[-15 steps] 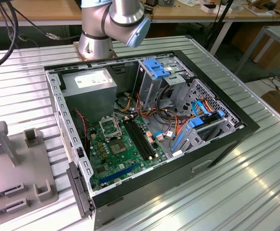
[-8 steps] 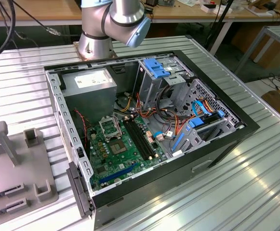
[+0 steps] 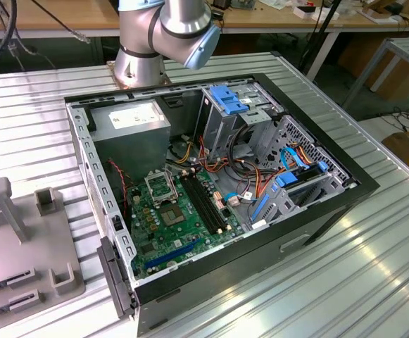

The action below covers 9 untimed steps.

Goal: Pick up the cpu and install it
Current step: 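Pick up the cpu and move it towards the insertion slot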

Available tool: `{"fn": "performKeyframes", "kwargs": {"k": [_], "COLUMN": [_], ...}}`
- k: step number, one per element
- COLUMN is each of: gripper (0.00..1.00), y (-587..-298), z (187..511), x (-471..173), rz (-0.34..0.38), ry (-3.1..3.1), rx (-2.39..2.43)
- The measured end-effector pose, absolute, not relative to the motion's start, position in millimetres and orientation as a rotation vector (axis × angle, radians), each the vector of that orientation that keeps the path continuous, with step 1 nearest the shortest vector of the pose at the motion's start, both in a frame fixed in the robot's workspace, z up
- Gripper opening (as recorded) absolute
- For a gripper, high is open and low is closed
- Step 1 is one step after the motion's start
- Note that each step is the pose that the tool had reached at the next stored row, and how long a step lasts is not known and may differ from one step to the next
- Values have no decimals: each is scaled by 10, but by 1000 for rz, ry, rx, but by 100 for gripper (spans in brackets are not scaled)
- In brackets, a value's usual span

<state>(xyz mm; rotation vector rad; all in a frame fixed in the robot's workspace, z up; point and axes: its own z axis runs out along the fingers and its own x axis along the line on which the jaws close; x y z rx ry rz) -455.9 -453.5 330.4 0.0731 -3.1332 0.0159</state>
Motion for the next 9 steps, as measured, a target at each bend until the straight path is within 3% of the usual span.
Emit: {"fn": "performKeyframes", "kwargs": {"k": [1,9], "gripper": [47,47], "y": [-4535,-4535], "z": [3461,3568], "x": [-4559,-4558], "rz": [16,16], "ry": [-3133,-3133], "rx": [73,73]}}
